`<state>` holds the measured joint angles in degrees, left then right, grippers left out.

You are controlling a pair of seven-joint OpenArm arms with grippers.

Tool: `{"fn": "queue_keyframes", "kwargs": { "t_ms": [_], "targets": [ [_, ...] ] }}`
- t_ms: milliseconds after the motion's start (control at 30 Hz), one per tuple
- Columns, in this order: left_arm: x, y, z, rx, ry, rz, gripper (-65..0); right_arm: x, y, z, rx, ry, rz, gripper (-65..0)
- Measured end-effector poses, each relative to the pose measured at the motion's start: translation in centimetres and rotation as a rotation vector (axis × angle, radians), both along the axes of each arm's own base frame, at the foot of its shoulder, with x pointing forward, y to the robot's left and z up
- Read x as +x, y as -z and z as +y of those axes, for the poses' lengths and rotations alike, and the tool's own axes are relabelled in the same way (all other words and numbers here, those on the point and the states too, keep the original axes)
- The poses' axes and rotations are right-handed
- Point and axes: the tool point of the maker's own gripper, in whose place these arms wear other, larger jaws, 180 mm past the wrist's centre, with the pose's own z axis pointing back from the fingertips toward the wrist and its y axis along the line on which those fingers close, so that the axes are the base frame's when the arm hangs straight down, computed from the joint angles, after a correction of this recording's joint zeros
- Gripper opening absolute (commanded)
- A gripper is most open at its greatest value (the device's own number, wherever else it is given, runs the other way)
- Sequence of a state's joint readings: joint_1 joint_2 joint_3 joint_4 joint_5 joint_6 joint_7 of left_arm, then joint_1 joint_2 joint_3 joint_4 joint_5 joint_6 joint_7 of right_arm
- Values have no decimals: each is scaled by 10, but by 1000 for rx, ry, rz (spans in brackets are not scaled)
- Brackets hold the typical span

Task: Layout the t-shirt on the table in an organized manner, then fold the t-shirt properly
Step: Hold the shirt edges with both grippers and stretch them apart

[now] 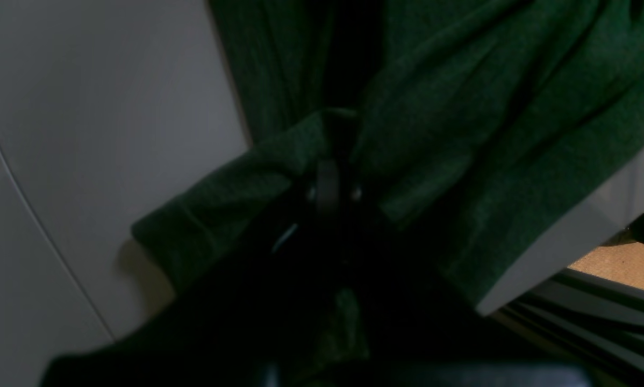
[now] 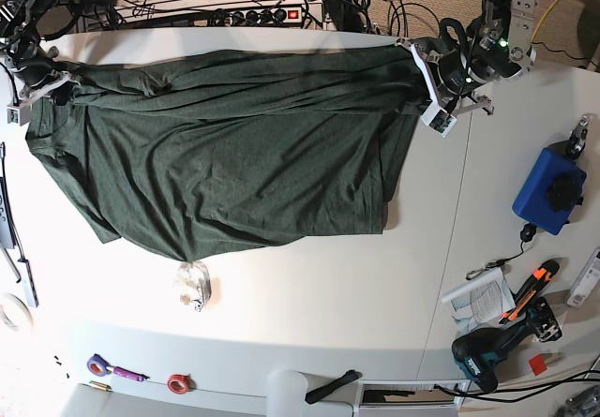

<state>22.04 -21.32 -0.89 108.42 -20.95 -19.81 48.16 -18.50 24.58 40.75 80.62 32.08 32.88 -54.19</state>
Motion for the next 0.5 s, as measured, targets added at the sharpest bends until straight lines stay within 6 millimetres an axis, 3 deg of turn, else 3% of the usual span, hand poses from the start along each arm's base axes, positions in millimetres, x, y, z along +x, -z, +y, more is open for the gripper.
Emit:
{"fn": "queue_keyframes", "kwargs": {
  "t_ms": [433, 500],
  "targets": [
    [1, -1, 0, 0, 0, -4, -650, -13, 3, 2, 24, 4, 2, -650],
    [4, -1, 2, 5, -7, -1, -575, -12, 2, 2, 24, 3, 2, -650]
  ]
}}
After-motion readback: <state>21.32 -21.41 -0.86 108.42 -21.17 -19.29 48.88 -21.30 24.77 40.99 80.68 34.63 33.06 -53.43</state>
